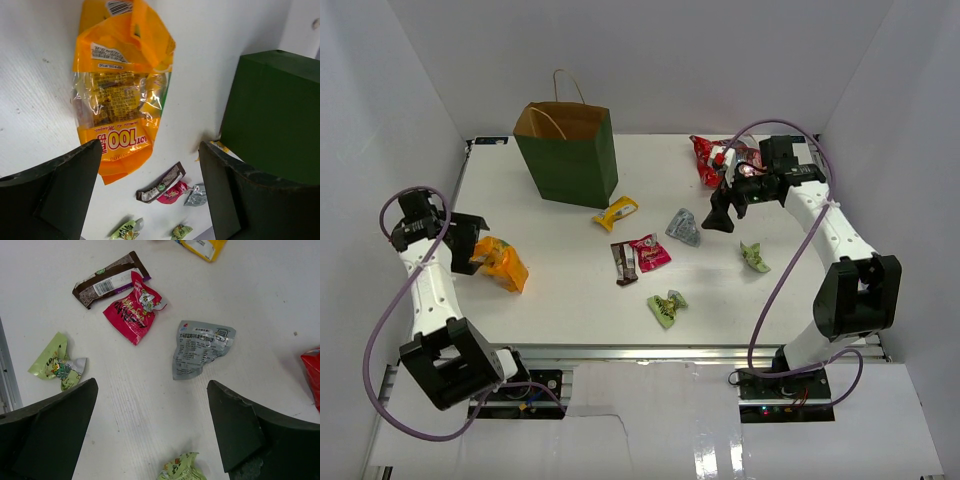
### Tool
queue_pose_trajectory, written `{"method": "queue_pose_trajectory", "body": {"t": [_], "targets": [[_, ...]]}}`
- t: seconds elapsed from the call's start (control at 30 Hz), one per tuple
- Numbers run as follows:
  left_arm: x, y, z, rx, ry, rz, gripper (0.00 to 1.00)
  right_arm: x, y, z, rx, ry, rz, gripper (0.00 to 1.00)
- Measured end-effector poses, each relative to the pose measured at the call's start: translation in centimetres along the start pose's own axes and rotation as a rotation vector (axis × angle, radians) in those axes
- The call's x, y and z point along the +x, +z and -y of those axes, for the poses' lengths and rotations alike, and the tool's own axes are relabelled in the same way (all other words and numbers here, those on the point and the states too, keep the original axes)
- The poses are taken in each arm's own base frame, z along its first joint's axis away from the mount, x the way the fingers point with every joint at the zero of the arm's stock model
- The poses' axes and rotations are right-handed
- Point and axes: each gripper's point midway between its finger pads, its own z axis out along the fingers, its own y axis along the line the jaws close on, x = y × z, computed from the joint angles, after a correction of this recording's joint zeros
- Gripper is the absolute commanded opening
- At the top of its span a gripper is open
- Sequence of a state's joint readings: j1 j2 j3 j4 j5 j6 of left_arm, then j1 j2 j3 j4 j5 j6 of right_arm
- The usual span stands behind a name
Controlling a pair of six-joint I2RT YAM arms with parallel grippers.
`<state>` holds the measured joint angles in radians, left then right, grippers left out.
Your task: Place the snacks into the paper bag
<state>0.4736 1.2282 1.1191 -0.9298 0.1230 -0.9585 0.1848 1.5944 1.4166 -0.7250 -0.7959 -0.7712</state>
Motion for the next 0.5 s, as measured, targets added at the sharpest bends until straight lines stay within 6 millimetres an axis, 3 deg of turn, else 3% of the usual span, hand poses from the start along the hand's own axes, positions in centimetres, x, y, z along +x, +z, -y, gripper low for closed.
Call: {"method": "queue_pose_trajectory", "body": {"t": [0.3, 0.5], "targets": [[1.2, 3.1, -3.4, -0.156, -0.004, -0.073, 0.78, 2.6, -0.5, 0.2, -0.011, 0.086, 0.006, 0.98], [1.3, 4.6, -4.7, -0.227, 0.018, -0.098, 0.78, 3.4, -1.0, 1.1, 0.005, 0.115, 0.017, 0.98]]}}
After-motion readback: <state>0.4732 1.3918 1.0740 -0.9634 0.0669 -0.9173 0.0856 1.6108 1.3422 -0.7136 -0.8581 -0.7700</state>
